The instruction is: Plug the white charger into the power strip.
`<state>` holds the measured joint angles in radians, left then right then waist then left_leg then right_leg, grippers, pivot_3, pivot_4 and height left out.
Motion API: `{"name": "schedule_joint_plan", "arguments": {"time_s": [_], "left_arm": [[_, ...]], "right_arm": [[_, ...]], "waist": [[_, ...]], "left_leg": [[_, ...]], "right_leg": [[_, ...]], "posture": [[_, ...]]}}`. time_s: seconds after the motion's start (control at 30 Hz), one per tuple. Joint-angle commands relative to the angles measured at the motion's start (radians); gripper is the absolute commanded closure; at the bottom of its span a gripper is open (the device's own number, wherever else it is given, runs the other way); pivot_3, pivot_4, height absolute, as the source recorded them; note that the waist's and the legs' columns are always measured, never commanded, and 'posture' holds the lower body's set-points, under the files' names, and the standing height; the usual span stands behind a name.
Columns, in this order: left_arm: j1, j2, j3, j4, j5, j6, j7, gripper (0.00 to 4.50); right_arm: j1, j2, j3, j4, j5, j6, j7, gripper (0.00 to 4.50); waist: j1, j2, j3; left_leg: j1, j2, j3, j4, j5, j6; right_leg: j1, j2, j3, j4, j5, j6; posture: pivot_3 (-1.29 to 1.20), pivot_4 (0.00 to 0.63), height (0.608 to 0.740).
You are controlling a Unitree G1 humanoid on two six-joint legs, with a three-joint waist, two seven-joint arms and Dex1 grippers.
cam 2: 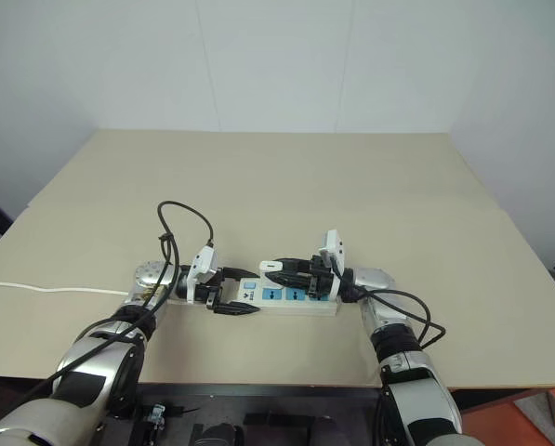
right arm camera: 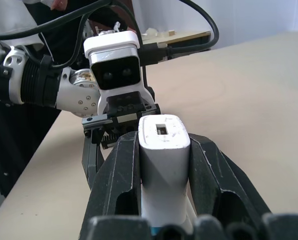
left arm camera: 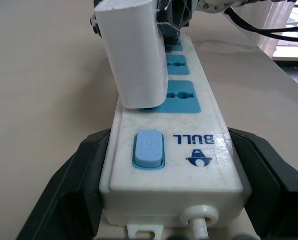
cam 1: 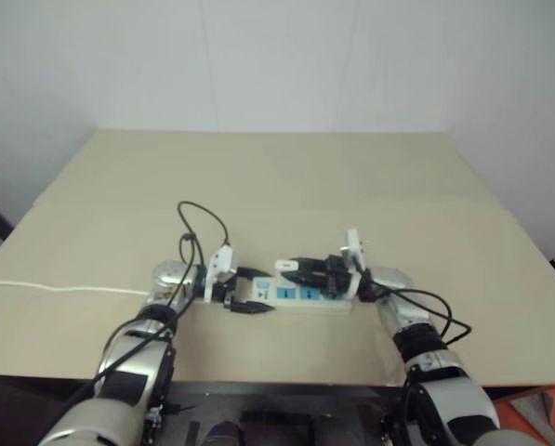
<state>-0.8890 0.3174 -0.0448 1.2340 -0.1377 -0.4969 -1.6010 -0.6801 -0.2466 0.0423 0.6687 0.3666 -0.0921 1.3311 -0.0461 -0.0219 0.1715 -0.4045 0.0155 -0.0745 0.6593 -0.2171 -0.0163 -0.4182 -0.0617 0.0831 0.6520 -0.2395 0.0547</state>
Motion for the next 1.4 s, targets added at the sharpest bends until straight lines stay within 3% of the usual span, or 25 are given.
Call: {"name": "schedule_joint_plan", "arguments": {"time_s": [0.03,0.27,0.77,1.07,1.4], "left_arm": [[-0.016,0.006,-0.015,0.0,0.014,0.002,-0.013,1.23],[-0.015,0.017,-0.029,-0.008,0.006,0.007,-0.013,1.23],[-0.005,0.022,-0.059,-0.021,-0.02,0.016,-0.013,1.23],[-0.004,0.029,-0.065,-0.023,-0.026,0.017,-0.013,1.23],[-0.006,0.025,-0.062,-0.022,-0.025,0.015,-0.013,1.23]], "right_arm": [[0.01,-0.009,-0.002,0.047,-0.033,-0.036,0.001,3.41],[-0.013,-0.03,0.024,0.175,-0.085,-0.166,0.05,3.41],[-0.075,-0.018,0.117,0.396,-0.205,-0.206,0.021,3.41],[-0.063,-0.026,0.132,0.424,-0.23,-0.109,-0.03,3.41],[-0.062,-0.02,0.136,0.399,-0.241,-0.14,-0.037,3.41]], "waist": [[0.0,0.0,0.0],[0.0,0.0,0.0],[-0.022,0.0,-0.003],[-0.024,-0.001,-0.009],[-0.024,-0.001,-0.011]], "left_leg": [[0.0,0.0,0.0,0.0,0.0,0.0],[0.007,0.0,-0.001,-0.001,0.0,0.0],[0.025,0.0,-0.002,-0.007,0.0,0.0],[0.032,0.0,-0.002,-0.012,0.0,0.0],[0.034,0.0,-0.002,-0.013,0.0,0.0]], "right_leg": [[0.0,0.0,0.0,0.0,0.0,0.0],[0.009,0.0,-0.001,-0.003,0.0,0.0],[0.026,0.0,-0.001,-0.006,-0.001,0.0],[0.031,0.0,-0.001,-0.007,-0.003,0.002],[0.032,0.0,-0.001,-0.007,-0.004,0.004]], "posture": [[0.0,0.15,0.74],[0.0,0.15,0.74],[0.0,0.15,0.74],[0.0,0.15,0.74],[0.0,0.15,0.74]]}}
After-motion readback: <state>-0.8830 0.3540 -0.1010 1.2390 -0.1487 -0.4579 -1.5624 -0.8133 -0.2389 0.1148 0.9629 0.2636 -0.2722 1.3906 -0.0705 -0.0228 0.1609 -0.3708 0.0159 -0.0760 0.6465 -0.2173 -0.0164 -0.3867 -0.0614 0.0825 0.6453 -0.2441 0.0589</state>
